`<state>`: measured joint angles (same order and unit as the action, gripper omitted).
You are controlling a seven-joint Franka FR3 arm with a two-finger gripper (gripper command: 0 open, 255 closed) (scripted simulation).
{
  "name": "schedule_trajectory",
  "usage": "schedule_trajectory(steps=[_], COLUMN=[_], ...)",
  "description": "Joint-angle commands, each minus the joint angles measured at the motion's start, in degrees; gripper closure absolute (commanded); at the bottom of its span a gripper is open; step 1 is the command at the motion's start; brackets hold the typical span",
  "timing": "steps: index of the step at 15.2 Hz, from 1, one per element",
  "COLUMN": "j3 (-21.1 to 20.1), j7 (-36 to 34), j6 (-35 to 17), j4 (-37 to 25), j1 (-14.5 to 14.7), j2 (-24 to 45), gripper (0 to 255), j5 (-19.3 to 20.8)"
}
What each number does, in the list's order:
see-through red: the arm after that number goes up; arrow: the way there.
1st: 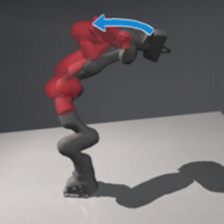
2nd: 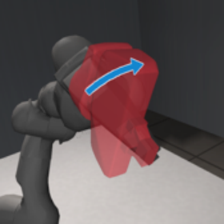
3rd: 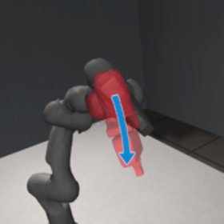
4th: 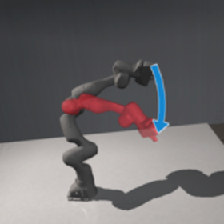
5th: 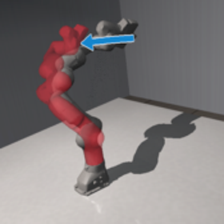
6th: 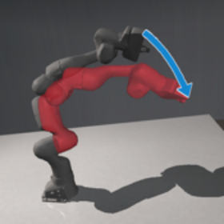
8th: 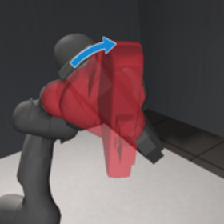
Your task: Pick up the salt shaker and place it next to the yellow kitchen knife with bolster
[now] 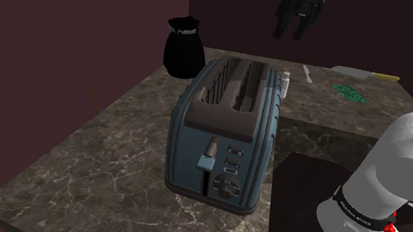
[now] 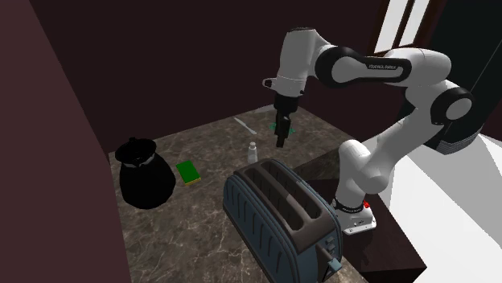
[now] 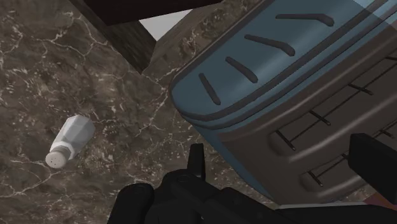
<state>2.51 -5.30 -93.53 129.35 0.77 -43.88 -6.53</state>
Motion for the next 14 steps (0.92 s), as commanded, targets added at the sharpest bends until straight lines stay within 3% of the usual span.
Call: schedule_trajectory(steps=[1, 14], j3=[0.0, 12.0], j7=[0.0, 18.5], j6=[0.0, -18.2], j4=[0.0, 14.3], j1=[0.0, -3.7], j2=[0.0, 1.9], gripper=[0, 0], j5=[0.0, 10.5])
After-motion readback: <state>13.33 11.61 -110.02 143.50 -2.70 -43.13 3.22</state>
